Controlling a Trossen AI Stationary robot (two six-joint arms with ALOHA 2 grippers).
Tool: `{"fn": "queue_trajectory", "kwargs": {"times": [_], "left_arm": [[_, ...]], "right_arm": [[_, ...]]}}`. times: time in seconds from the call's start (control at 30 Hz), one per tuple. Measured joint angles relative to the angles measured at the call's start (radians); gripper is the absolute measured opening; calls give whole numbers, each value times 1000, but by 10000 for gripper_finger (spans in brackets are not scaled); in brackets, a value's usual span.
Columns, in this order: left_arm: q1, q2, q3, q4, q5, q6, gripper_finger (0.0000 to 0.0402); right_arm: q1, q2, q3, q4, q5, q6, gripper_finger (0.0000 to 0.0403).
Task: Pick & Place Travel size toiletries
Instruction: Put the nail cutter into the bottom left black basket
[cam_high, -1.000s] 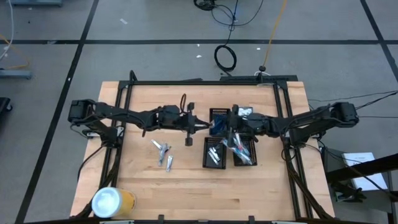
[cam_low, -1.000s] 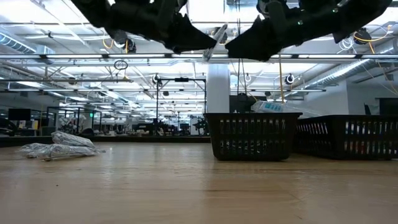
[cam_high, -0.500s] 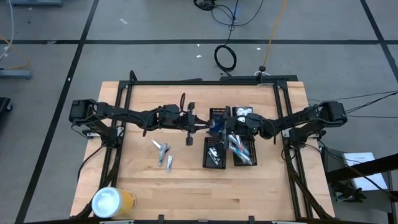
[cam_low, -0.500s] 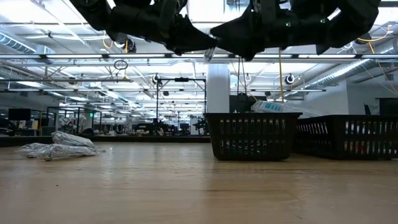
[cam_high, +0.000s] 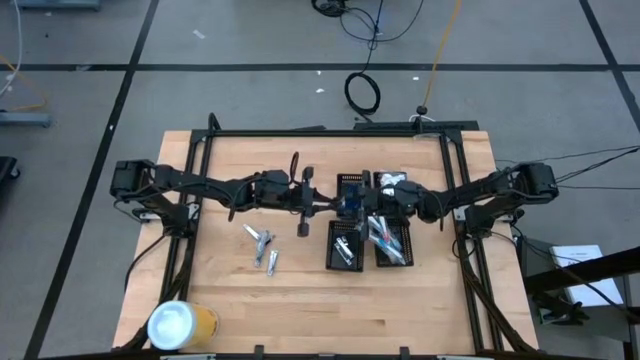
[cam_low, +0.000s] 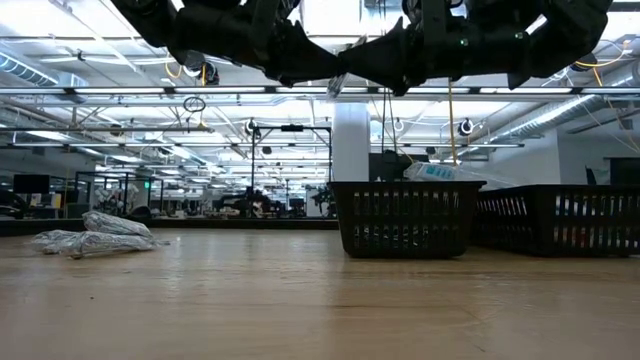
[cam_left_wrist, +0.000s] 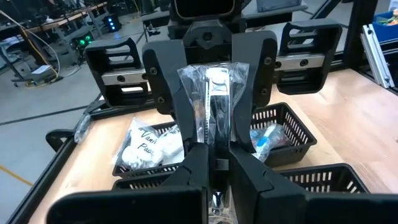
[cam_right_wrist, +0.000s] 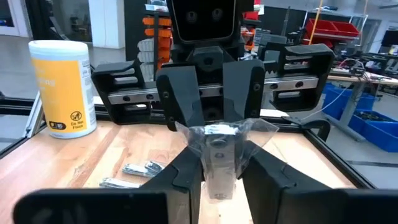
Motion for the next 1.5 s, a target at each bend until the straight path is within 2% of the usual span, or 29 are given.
{"fn": "queue_trajectory", "kwargs": {"times": [0.23, 0.3, 0.43, 0.6, 0.7, 0.93, 1.03, 1.1, 1.17, 1.23, 1.3, 1.4, 1.5], "left_arm": [[0, -2, 1, -23, -3, -60, 28], [0, -2, 2, -39, 1, -145, 43], [-2, -2, 3, -67, -8, -223, 107], [-7, -2, 3, -70, -15, -194, 207], [-6, -2, 4, -94, -24, -221, 253], [-7, 0, 2, -266, -16, -218, 318], [-6, 0, 2, -388, -31, -167, 333], [-1, 0, 2, -451, -106, -142, 338], [11, 0, 2, -501, -250, -148, 339], [23, 0, 2, -525, -391, -167, 339], [38, 0, 2, -525, -485, -182, 340], [67, 0, 2, -511, -543, -222, 340], [91, -1, 2, -496, -549, -257, 340]], "right_arm": [[-1, 1, 0, 2, -21, -2, 76], [-1, 1, 0, 3, -23, -9, 43], [0, 3, 0, -2, -27, -16, 41], [1, 3, 0, -7, -34, -13, 41], [1, 2, 0, -5, -33, -12, 41], [0, 1, 2, -14, -25, -8, 41], [-3, -24, 2, -89, -83, 23, 41], [-9, -47, 2, -157, -169, 78, 41], [-8, -69, 2, -246, -241, 139, 41], [9, -76, 2, -330, -276, 193, 41], [34, -76, 2, -415, -287, 234, 41], [75, -72, 2, -506, -286, 260, 41], [101, -61, 2, -508, -285, 254, 41]]}}
